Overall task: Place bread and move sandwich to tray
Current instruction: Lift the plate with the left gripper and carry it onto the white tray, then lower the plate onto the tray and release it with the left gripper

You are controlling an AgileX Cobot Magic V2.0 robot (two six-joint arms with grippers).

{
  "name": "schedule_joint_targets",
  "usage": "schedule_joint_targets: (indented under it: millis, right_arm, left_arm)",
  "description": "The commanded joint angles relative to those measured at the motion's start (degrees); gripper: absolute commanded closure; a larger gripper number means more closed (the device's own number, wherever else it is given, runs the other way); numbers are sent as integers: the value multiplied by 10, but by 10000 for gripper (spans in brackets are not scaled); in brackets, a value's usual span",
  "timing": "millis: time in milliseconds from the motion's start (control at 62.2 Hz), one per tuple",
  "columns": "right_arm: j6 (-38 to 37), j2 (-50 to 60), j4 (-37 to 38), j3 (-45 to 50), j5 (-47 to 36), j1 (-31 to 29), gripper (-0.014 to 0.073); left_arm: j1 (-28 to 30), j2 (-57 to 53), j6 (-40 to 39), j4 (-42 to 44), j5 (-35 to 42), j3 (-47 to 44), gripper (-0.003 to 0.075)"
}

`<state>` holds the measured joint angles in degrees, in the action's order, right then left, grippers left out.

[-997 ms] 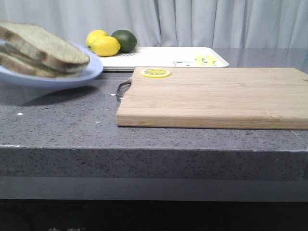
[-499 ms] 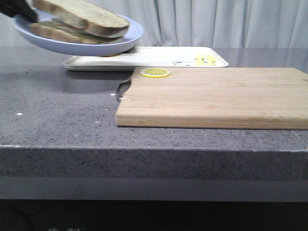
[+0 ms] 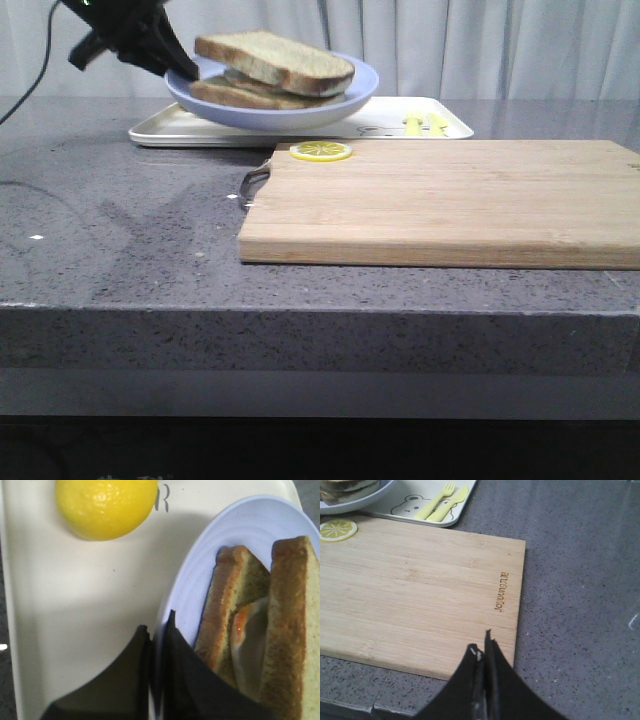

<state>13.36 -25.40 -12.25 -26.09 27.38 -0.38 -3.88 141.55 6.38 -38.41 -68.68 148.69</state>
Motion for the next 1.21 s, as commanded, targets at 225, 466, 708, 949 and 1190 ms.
schedule_joint_targets:
  millis: [225, 466, 708, 949, 1190]
  right_arm:
    - [1, -2, -3, -15, -43, 1, 703]
    - [1, -11, -3, -15, -45, 1, 703]
    - [1, -20, -3, -15, -46, 1, 703]
    - [1, -20, -3, -15, -46, 1, 703]
    - [1, -20, -3, -15, -47, 1, 703]
  left_arm:
    - [-4, 36, -9, -91, 36, 114, 738]
    - [-20, 57, 52, -106, 115, 114, 738]
    - [-36, 58, 141, -91, 178, 113, 738]
    - [-36, 58, 141, -91, 236, 113, 738]
    - [-44, 58, 145, -91, 272, 112, 737]
